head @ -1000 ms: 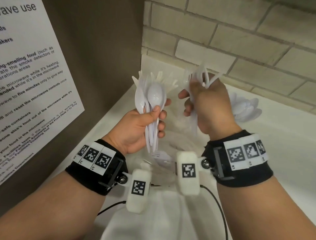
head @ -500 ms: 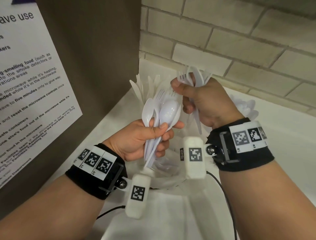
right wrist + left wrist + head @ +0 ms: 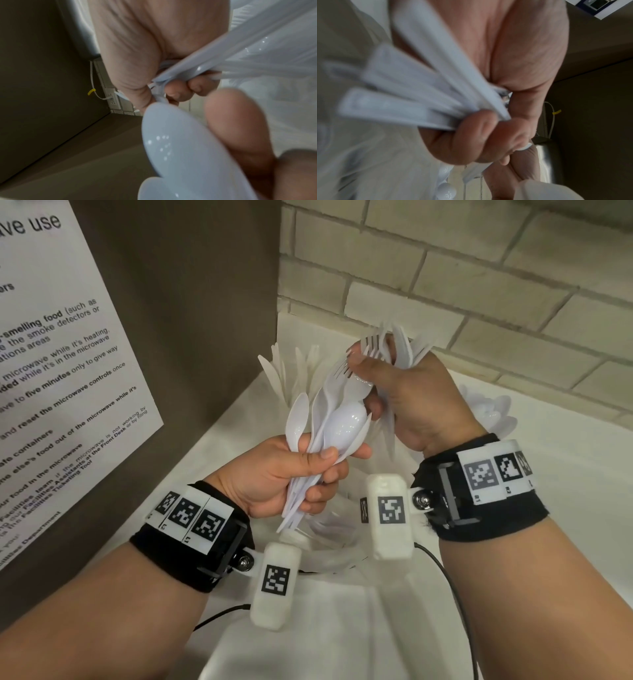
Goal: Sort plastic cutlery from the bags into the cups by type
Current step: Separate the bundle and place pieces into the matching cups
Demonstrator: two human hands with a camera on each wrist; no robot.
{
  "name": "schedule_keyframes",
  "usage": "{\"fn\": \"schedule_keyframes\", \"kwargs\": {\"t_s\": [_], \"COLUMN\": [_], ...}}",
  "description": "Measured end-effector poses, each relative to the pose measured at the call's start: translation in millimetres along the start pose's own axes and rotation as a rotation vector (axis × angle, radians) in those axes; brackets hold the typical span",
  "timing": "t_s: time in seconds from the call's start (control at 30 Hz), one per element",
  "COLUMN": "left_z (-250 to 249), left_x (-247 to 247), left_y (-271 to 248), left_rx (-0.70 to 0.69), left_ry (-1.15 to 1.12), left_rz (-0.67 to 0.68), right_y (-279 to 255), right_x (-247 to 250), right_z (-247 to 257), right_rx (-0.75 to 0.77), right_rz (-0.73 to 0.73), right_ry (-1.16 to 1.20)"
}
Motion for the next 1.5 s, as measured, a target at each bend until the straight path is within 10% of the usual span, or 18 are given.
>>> {"fn": "schedule_keyframes", "kwargs": {"t_s": [0.67, 1.03, 1.5], "left_z": [9, -8, -13], "left_x": [0, -2, -3], "left_y": [2, 9, 8], "left_rx": [0.106, -0.154, -0.227], "left_ry": [0.136, 0.194, 0.124], "left_rz": [-0.001, -0.462, -0.543], "right_y": [0, 38, 58], "right_x": [13, 56, 44], "right_z": [2, 16, -75], "right_rx": [-0.141, 0.305, 0.092], "right_rz": [-0.033, -0.407, -0.461], "right_ry": [0.352, -0.037, -0.026]}}
Point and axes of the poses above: each hand's wrist, its own y-axis towards the middle knuckle, its own x-axis out of the back of the hand, z = x × y, the point moved 2 cm from there along y, towards the middle knuckle, and after that the axes turned 6 degrees about -y, right-handed, at the moved point
